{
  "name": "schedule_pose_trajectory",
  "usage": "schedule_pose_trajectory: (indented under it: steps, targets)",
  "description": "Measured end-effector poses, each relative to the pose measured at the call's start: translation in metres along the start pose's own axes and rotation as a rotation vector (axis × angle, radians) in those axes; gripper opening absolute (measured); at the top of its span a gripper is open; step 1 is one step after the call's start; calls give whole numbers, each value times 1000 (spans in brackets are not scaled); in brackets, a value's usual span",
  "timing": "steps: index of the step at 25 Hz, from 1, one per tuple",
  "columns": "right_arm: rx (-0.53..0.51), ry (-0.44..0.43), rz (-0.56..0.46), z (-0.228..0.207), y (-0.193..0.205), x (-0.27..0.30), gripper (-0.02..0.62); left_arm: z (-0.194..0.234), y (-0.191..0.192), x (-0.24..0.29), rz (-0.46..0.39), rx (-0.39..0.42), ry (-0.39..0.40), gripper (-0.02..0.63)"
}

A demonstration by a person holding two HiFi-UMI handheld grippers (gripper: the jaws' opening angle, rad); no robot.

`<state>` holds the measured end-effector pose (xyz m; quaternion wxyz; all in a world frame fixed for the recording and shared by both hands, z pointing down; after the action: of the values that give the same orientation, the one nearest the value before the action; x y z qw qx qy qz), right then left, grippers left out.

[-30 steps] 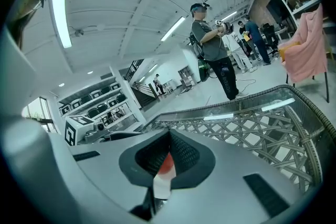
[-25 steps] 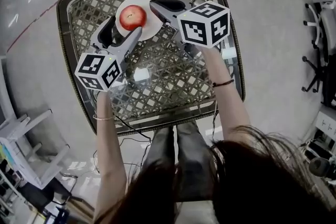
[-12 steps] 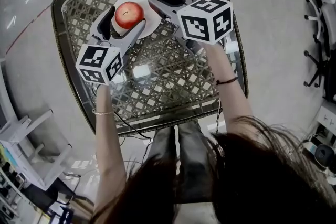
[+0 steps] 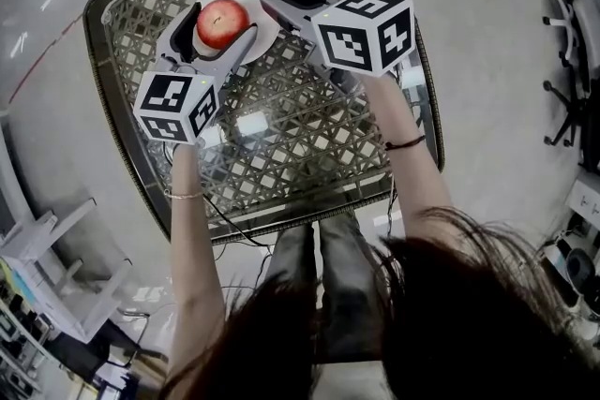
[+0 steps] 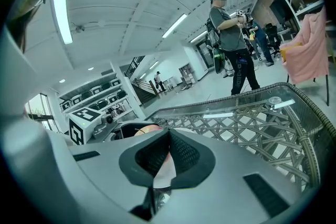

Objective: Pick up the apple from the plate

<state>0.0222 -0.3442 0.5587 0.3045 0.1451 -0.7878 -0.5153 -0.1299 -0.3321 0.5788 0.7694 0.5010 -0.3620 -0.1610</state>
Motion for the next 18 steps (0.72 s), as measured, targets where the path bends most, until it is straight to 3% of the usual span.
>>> schedule_pose_trajectory:
  steps: [4, 18]
  targets:
    - [5, 4, -4, 0, 2, -2, 9, -3, 2, 3, 24, 35, 12, 410]
    - [10, 13, -12, -1, 1, -3, 9, -2, 0, 2, 5, 23, 19, 410]
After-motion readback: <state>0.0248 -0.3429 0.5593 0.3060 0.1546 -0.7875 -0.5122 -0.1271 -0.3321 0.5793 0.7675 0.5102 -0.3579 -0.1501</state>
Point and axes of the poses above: the fingertips, and each gripper's own axes: x forward along the fingers, z to its left, y out of its underside, the point moved 7 cm from there along -x, backward along the fingers, and after that the axes turned 10 degrees about -x, right-handed, at the moved point
